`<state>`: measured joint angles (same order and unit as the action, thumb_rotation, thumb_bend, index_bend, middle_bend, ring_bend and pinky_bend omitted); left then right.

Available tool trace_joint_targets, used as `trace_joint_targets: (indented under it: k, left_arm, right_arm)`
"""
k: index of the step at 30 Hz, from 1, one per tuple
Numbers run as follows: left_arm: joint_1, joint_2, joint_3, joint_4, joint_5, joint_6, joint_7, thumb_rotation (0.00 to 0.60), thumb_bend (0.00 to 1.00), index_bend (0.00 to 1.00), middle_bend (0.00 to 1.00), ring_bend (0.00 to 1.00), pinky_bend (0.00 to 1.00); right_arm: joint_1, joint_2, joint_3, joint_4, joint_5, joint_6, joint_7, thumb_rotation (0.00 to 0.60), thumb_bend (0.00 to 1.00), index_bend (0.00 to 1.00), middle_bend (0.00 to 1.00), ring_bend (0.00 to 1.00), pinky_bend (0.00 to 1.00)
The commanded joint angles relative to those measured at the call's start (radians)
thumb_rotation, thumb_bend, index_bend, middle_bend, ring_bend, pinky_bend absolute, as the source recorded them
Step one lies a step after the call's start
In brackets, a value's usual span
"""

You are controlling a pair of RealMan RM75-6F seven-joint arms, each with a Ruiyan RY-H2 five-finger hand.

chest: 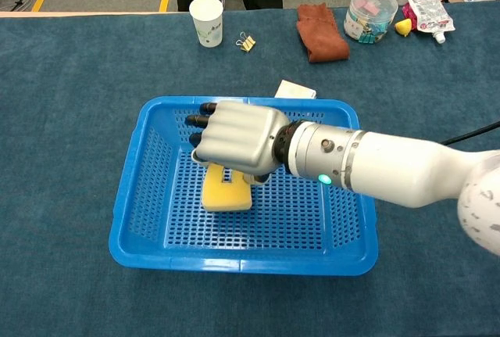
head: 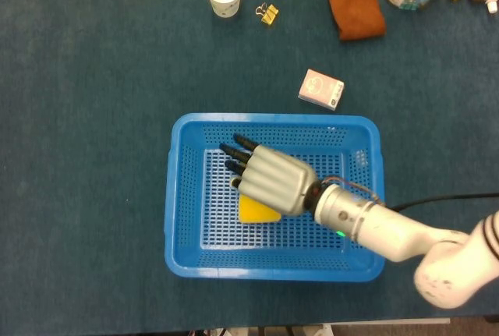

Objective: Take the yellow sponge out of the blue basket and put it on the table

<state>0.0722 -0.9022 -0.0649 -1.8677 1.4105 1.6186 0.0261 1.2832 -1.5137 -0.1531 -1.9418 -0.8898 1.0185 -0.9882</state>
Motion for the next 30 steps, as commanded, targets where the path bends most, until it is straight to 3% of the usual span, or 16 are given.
trace_joint_targets:
  k: [1,7,12,19,24,30]
  left_arm:
    - [-0.007,0.001,-0.003,-0.003,0.001,-0.007,0.004,0.600,0.23,0.33,0.32,0.23,0.24]
    - [-0.029,-0.003,-0.008,-0.006,0.001,-0.035,0.014,0.600,0.23,0.33,0.32,0.23,0.24]
    - [-0.055,-0.013,-0.010,-0.007,0.007,-0.069,0.024,0.600,0.23,0.33,0.32,0.23,0.24]
    - [-0.084,-0.026,-0.013,-0.016,0.006,-0.104,0.045,0.600,0.23,0.33,0.32,0.23,0.24]
    - [-0.088,-0.028,-0.012,-0.017,-0.005,-0.110,0.053,0.600,0.23,0.33,0.32,0.23,0.24]
    - [-0.092,-0.027,-0.012,-0.013,-0.014,-0.116,0.052,0.600,0.23,0.33,0.32,0.23,0.24]
  right_arm:
    - [-0.051,0.137,0.013,-0.105,-0.033,0.052,0.073,0.600,0.27,0.42,0.24,0.04,0.12]
    - [-0.144,0.321,-0.011,-0.179,-0.061,0.116,0.175,0.600,0.27,0.42,0.24,0.04,0.11]
    - [-0.230,0.432,-0.022,-0.174,-0.099,0.159,0.265,0.600,0.27,0.42,0.24,0.04,0.12]
    - [-0.299,0.460,0.009,-0.091,-0.062,0.157,0.318,0.600,0.27,0.42,0.24,0.04,0.12]
    - [-0.317,0.452,0.027,-0.033,0.017,0.140,0.273,0.600,0.27,0.41,0.24,0.04,0.12]
    - [-0.318,0.457,0.043,-0.031,0.118,0.092,0.226,0.600,0.21,0.01,0.13,0.00,0.11]
